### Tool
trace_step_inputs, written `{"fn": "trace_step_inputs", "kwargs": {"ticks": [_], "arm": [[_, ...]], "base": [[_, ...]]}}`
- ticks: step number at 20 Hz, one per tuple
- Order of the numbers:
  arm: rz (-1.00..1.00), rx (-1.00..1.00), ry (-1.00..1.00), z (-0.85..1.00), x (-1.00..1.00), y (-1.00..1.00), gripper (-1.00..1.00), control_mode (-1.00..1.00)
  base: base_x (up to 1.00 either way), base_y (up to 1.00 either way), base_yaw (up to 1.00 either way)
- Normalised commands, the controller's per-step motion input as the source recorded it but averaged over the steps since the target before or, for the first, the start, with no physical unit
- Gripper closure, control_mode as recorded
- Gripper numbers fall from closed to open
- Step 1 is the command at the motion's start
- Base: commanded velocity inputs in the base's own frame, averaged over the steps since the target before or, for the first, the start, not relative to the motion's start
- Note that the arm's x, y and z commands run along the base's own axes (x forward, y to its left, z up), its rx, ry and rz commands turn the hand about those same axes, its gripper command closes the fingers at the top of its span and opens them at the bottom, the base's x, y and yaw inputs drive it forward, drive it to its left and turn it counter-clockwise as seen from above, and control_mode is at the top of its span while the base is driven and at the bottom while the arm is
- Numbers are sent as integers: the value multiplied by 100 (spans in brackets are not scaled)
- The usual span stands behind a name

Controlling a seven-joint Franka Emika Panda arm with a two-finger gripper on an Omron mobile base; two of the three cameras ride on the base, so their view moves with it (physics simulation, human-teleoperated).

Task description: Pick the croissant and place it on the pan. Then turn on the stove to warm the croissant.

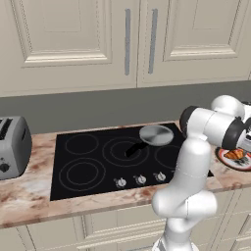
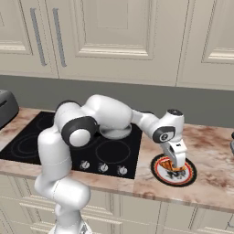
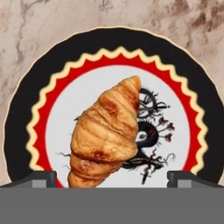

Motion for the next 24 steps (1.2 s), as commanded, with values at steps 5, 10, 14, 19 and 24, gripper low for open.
{"fn": "trace_step_inputs", "kwargs": {"ticks": [5,10,14,19,24], "arm": [[-4,0,0,-10,4,-11,-100,-100],[-2,0,0,-26,0,-15,-100,-100],[-2,0,0,-11,0,-2,-100,-100],[-2,0,0,-1,4,0,-100,-100],[-2,0,0,-19,2,0,100,-100]], "base": [[0,0,0],[0,0,0],[0,0,0],[0,0,0],[0,0,0]]}}
